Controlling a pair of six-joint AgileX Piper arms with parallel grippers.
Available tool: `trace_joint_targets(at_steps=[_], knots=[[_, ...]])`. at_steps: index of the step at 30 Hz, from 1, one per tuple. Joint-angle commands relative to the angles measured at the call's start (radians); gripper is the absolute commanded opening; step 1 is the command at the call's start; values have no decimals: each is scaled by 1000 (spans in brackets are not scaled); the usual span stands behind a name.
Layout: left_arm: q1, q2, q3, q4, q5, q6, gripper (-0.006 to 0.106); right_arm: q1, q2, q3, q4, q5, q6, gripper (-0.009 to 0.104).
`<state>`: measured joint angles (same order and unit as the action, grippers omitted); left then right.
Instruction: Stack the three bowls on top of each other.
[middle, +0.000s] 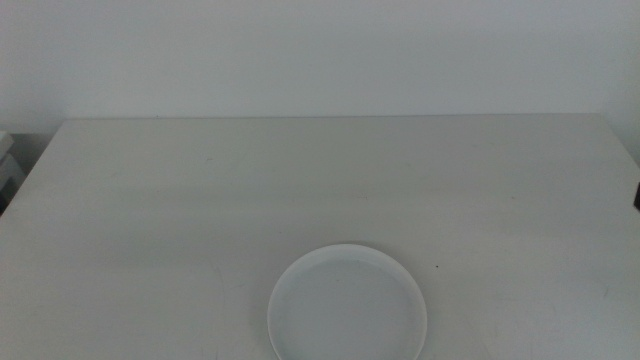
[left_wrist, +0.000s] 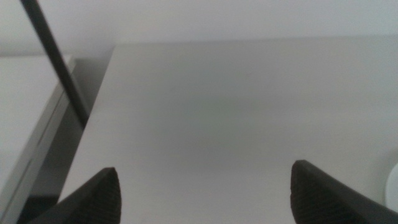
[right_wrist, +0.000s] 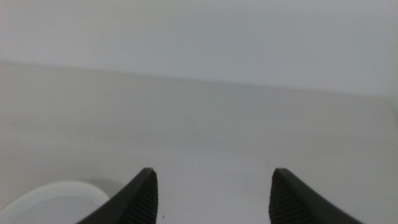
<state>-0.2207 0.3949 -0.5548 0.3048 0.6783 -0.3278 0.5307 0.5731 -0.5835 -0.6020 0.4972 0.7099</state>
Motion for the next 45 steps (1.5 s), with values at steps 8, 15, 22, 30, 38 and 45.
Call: trace_joint_targets(at_steps=[8,15,22,30,38,45], knots=[[0,-67,35,7,-187,-10,105,1,-20,-23,-84,-69,5,46],[0,-65,36,7,-169,-10,105,1,-20,-23,-84,-69,5,46],[0,-65,36,8,-170,-10,105,-264,-112,15,97,-260,-353,46],[0,-65,36,9,-170,-10,105,-533,-248,166,489,-569,-652,46],[0,-65,36,9,-170,-10,105,-536,-293,187,526,-536,-668,46],[0,-92,73,45,-174,-10,105,-536,-292,191,522,-542,-668,46]])
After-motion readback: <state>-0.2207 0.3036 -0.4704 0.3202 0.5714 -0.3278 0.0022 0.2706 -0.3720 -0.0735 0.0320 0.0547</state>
